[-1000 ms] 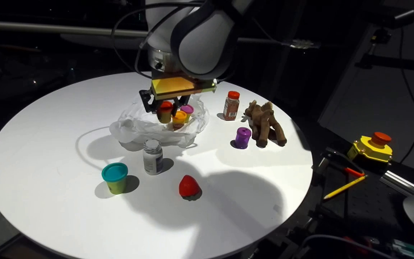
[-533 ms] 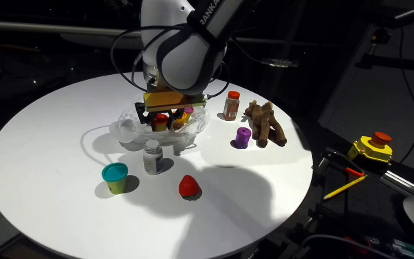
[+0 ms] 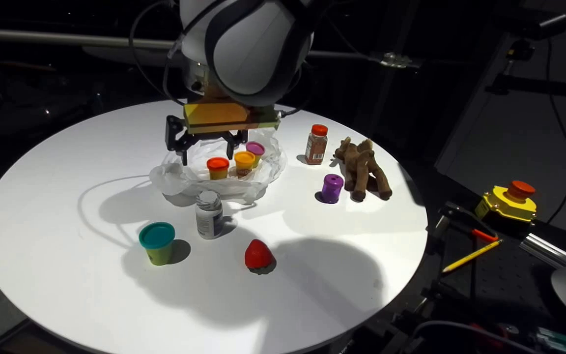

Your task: Put the objects on the table into the plastic bag.

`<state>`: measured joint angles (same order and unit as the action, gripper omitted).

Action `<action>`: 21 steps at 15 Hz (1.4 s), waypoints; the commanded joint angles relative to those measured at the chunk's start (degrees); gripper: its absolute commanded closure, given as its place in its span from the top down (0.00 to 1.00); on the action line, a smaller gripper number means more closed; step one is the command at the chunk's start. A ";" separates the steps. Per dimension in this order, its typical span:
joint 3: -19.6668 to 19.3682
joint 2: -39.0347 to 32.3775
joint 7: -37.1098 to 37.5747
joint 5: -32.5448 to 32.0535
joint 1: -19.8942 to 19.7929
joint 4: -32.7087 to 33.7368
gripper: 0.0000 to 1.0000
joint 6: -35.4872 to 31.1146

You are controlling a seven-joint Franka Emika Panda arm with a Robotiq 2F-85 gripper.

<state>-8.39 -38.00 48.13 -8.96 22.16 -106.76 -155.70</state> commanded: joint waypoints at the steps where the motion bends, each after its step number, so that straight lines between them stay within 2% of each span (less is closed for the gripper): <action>1: -2.30 12.29 2.16 -3.12 4.77 -11.60 1.00 1.07; 3: -1.58 18.27 2.54 -5.24 5.66 -17.26 1.00 5.33; 5: -0.21 23.50 3.16 -8.46 5.28 -22.26 1.00 15.10; 8: 3.19 28.81 2.82 -12.66 1.79 -27.72 1.00 26.38; 10: 5.07 30.81 0.90 -14.12 -1.24 -30.42 1.00 30.16; 12: 6.45 32.19 -2.39 -14.18 -4.78 -33.52 1.00 28.58; 14: 6.67 32.84 -5.72 -14.01 -8.25 -36.79 1.00 23.95; 18: 5.42 32.52 -12.36 -13.14 -14.30 -42.24 1.00 13.28; 21: 4.53 31.27 -15.62 -12.75 -17.41 -44.64 1.00 4.06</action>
<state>-3.41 -7.69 35.74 -21.96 7.32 -148.34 -144.03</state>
